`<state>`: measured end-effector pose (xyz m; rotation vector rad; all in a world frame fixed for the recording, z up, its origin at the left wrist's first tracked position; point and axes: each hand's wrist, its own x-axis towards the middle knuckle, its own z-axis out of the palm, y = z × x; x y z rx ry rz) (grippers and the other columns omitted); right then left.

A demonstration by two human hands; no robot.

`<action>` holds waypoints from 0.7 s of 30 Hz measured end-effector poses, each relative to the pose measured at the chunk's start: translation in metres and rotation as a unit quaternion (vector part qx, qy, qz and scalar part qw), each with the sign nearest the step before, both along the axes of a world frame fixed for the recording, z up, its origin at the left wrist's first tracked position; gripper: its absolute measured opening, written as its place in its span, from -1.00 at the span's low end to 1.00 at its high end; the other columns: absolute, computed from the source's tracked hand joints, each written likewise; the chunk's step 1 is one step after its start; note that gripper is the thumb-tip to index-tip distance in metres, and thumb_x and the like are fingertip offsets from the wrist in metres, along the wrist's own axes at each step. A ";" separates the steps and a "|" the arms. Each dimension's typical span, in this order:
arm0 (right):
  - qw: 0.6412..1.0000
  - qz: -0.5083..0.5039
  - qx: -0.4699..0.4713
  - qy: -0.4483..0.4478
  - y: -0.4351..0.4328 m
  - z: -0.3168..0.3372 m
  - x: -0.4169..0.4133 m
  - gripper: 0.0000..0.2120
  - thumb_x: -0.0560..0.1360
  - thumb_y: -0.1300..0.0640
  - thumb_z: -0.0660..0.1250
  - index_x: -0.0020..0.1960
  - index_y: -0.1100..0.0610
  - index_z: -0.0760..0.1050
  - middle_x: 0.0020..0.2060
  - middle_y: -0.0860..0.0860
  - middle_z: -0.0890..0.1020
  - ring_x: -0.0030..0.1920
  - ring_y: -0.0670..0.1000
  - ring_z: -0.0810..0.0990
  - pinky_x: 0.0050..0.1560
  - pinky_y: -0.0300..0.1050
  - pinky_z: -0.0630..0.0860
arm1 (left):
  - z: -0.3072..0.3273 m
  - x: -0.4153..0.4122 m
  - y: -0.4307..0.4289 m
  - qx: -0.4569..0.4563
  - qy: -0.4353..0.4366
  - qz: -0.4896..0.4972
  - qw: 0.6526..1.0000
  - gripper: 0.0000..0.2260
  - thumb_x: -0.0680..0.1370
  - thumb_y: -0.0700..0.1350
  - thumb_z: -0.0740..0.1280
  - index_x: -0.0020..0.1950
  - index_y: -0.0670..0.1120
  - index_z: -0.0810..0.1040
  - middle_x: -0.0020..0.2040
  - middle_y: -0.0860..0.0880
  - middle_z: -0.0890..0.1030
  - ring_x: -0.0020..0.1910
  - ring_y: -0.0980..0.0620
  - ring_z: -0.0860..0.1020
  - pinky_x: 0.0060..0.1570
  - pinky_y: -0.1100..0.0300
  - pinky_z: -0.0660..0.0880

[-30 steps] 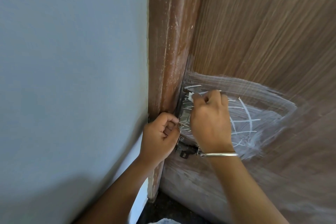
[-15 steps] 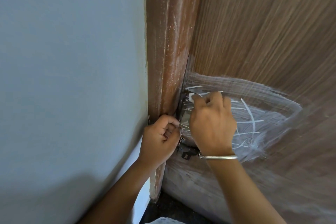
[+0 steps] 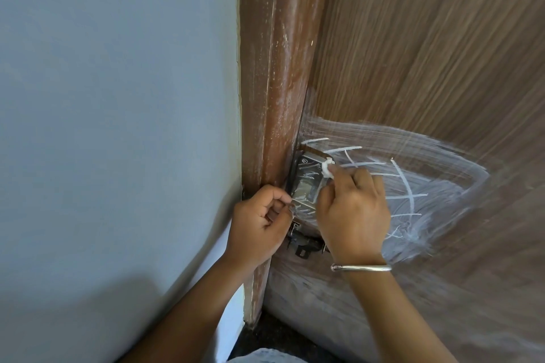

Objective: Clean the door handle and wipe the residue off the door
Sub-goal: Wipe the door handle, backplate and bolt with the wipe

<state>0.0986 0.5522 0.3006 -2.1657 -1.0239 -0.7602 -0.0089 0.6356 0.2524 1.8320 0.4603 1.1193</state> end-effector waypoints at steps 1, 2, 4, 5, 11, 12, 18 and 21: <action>1.000 0.002 0.000 0.007 -0.001 -0.003 0.000 -0.79 0.38 0.29 0.38 0.01 0.18 0.64 -0.26 0.10 0.59 -0.23 0.15 0.51 -0.46 -0.20 0.35 | 0.000 0.000 0.000 0.001 0.002 0.000 1.000 -0.78 0.43 -0.08 0.33 -0.10 0.27 0.53 -0.33 0.16 0.58 -0.38 0.08 0.58 -0.34 0.31 0.48; 1.000 0.002 -0.002 0.013 -0.003 -0.005 0.000 -0.79 0.38 0.29 0.39 0.00 0.18 0.65 -0.26 0.10 0.59 -0.22 0.16 0.52 -0.45 -0.20 0.36 | -0.001 0.001 0.000 0.003 0.005 0.000 1.000 -0.77 0.43 -0.11 0.33 -0.10 0.27 0.53 -0.33 0.16 0.58 -0.38 0.08 0.58 -0.34 0.32 0.48; 1.000 0.006 -0.004 0.024 -0.004 -0.008 -0.002 -0.79 0.37 0.29 0.40 0.00 0.18 0.65 -0.25 0.09 0.60 -0.20 0.17 0.53 -0.42 -0.21 0.34 | -0.001 0.001 0.001 0.010 0.008 0.006 1.000 -0.71 0.43 -0.17 0.35 -0.11 0.27 0.53 -0.34 0.17 0.58 -0.39 0.09 0.58 -0.34 0.32 0.48; 0.999 0.011 0.001 0.030 -0.004 -0.008 -0.002 -0.79 0.38 0.29 0.40 0.00 0.18 0.65 -0.25 0.09 0.60 -0.20 0.17 0.54 -0.40 -0.21 0.34 | -0.002 0.001 0.001 0.013 0.010 0.008 1.000 -0.69 0.43 -0.19 0.35 -0.12 0.27 0.53 -0.34 0.18 0.58 -0.38 0.09 0.58 -0.34 0.32 0.48; 0.999 0.035 0.033 0.020 0.001 0.004 0.000 -0.77 0.41 0.30 0.35 0.06 0.19 0.61 -0.20 0.11 0.60 -0.17 0.16 0.54 -0.38 -0.15 0.42 | -0.002 0.000 0.000 0.017 0.009 0.007 1.000 -0.70 0.44 -0.19 0.34 -0.11 0.26 0.54 -0.31 0.13 0.59 -0.37 0.06 0.59 -0.35 0.24 0.54; 0.999 0.034 0.024 0.013 0.002 0.004 -0.001 -0.76 0.41 0.30 0.35 0.06 0.20 0.61 -0.20 0.11 0.60 -0.18 0.16 0.54 -0.39 -0.15 0.43 | -0.002 0.000 0.000 0.017 0.009 0.007 1.000 -0.72 0.44 -0.18 0.34 -0.12 0.26 0.54 -0.31 0.12 0.60 -0.37 0.06 0.59 -0.35 0.23 0.55; 1.000 0.008 -0.016 0.008 -0.002 -0.008 -0.001 -0.75 0.36 0.29 0.41 0.04 0.21 0.61 -0.22 0.11 0.61 -0.20 0.17 0.55 -0.42 -0.14 0.46 | -0.003 0.000 0.000 0.008 0.016 0.013 1.000 -0.70 0.44 -0.20 0.35 -0.12 0.25 0.55 -0.32 0.07 0.59 -0.39 0.04 0.58 -0.37 0.09 0.58; 0.998 0.015 -0.052 0.022 -0.005 -0.012 0.000 -0.77 0.33 0.31 0.43 -0.01 0.20 0.63 -0.24 0.13 0.62 -0.18 0.19 0.57 -0.39 -0.11 0.49 | -0.002 -0.001 0.000 0.017 0.015 0.013 1.000 -0.70 0.44 -0.21 0.35 -0.14 0.25 0.54 -0.33 0.11 0.59 -0.38 0.06 0.58 -0.38 0.14 0.57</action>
